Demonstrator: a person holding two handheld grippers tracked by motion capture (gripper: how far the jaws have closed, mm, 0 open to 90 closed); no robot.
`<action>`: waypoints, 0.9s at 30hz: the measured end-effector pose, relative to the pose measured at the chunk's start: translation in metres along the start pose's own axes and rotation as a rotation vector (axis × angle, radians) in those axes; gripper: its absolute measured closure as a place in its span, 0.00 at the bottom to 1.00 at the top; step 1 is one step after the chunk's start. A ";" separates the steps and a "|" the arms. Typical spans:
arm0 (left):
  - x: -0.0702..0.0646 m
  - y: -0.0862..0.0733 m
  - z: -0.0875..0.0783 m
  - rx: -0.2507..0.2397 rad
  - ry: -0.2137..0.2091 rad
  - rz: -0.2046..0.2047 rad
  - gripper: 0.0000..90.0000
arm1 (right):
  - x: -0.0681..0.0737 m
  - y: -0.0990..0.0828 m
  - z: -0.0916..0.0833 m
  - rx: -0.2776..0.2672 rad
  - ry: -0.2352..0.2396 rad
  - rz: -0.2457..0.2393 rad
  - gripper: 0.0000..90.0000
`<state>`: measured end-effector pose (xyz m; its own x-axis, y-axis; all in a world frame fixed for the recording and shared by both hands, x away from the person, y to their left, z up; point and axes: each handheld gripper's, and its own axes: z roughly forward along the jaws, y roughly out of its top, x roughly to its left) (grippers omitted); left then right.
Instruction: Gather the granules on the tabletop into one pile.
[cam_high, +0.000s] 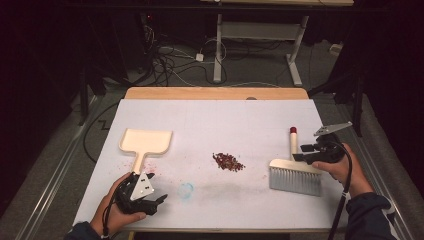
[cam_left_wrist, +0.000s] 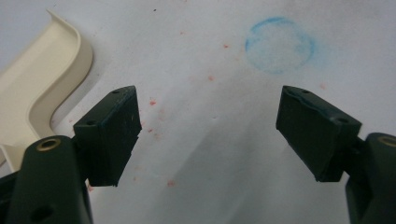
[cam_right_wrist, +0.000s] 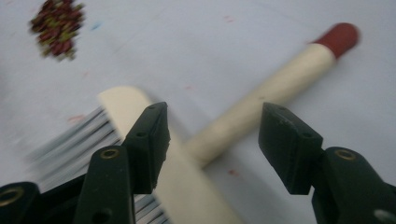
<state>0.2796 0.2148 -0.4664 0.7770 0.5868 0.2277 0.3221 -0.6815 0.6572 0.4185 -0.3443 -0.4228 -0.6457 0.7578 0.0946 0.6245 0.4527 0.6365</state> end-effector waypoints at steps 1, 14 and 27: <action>0.000 0.000 0.000 -0.001 -0.001 -0.002 0.24 | -0.002 0.000 0.001 0.003 -0.025 0.013 0.56; -0.002 0.001 0.001 0.003 -0.002 0.002 0.24 | -0.005 0.004 0.032 0.041 -0.247 0.102 0.78; 0.000 0.001 -0.002 -0.016 0.016 0.005 0.24 | 0.006 0.010 0.028 -0.059 -0.281 0.083 0.63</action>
<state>0.2791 0.2152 -0.4642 0.7699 0.5904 0.2422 0.3097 -0.6775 0.6671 0.4335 -0.3223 -0.4371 -0.4414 0.8951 -0.0629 0.6378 0.3622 0.6797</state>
